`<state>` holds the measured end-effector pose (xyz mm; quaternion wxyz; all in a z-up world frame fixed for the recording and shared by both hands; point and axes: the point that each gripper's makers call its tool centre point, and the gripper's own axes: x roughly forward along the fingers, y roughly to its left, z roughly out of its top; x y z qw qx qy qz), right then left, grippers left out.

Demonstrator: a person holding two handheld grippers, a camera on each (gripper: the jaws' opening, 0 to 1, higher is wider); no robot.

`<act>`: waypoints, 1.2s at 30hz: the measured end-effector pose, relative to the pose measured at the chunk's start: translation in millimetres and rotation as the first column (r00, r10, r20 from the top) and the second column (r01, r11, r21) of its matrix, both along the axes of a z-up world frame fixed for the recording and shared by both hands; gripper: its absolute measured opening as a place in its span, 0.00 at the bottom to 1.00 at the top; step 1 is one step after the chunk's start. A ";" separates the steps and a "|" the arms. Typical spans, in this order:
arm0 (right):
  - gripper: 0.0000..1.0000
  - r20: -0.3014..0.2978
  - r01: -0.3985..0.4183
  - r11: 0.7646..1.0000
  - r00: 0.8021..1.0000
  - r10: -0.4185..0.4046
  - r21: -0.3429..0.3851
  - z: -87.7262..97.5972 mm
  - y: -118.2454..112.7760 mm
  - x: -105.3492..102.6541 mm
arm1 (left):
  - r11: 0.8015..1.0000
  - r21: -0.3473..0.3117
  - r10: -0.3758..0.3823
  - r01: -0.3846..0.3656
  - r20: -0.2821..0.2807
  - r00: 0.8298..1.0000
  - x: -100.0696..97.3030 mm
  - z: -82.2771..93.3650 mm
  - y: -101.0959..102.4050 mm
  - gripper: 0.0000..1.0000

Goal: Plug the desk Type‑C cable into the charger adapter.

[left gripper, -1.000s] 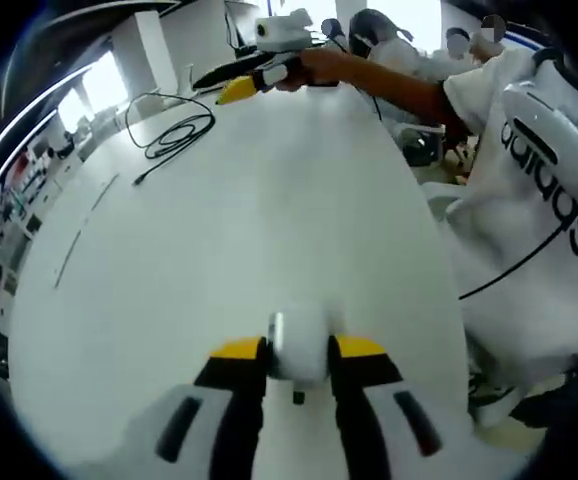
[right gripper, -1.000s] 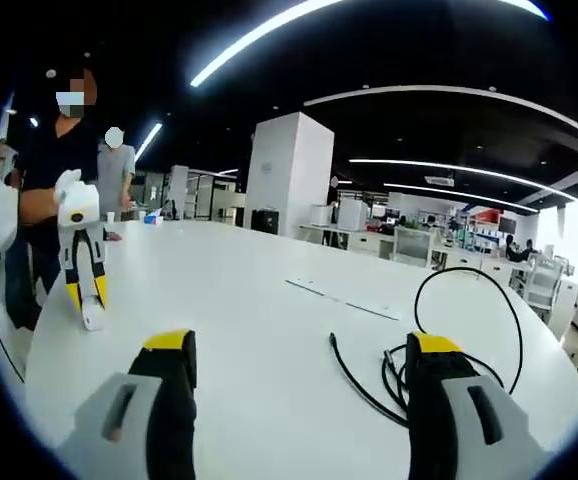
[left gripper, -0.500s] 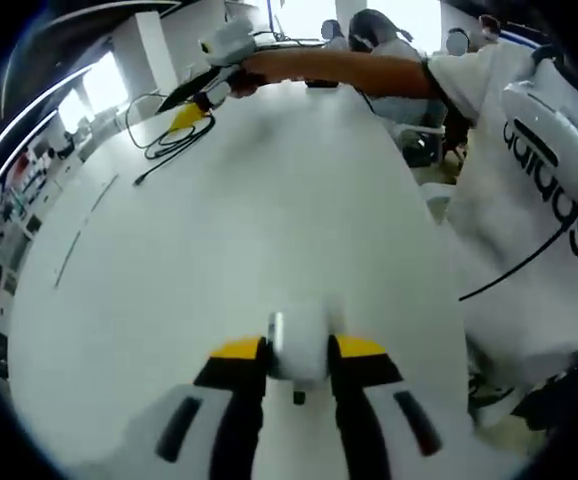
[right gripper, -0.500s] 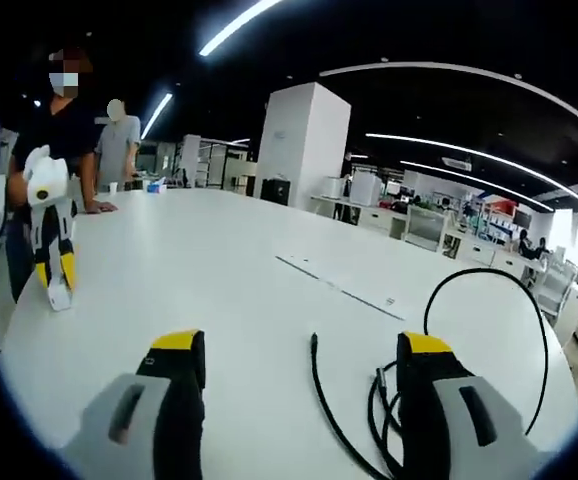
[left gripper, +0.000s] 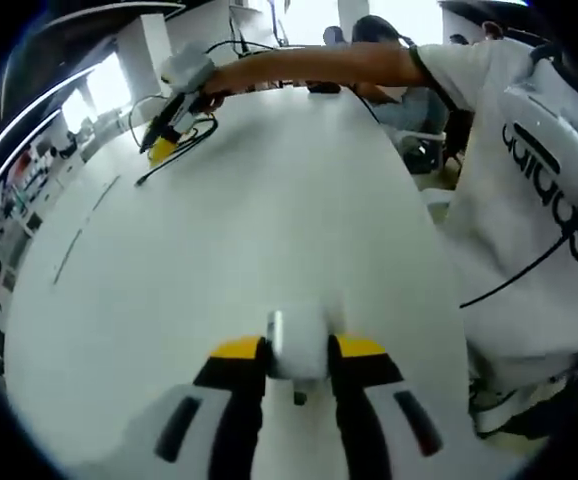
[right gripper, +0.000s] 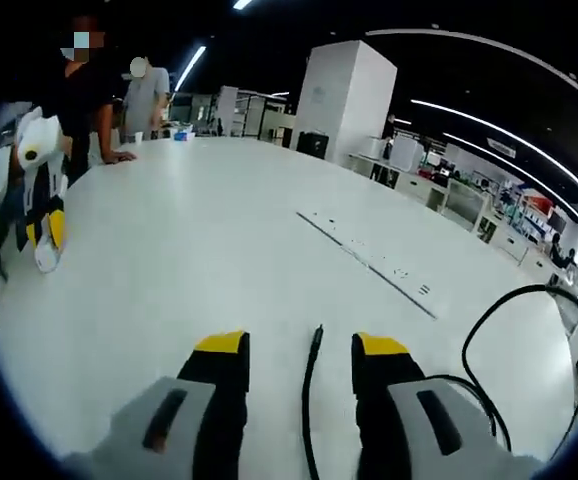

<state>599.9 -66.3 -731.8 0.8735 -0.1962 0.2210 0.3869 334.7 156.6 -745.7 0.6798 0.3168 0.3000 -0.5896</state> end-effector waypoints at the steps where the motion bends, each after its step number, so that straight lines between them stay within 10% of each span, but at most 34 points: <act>1: 0.31 -0.005 -0.001 1.000 1.000 0.001 -0.002 -2.1 1.1 3.9 | 1.000 -0.001 -0.001 0.001 0.002 1.000 0.1 -0.3 0.0 0.25; 36: 0.06 -0.110 -0.026 0.997 0.994 0.017 -0.075 -25.4 4.2 21.9 | 1.000 -0.003 -0.003 0.003 -0.020 1.000 -3.1 -4.7 -1.2 0.26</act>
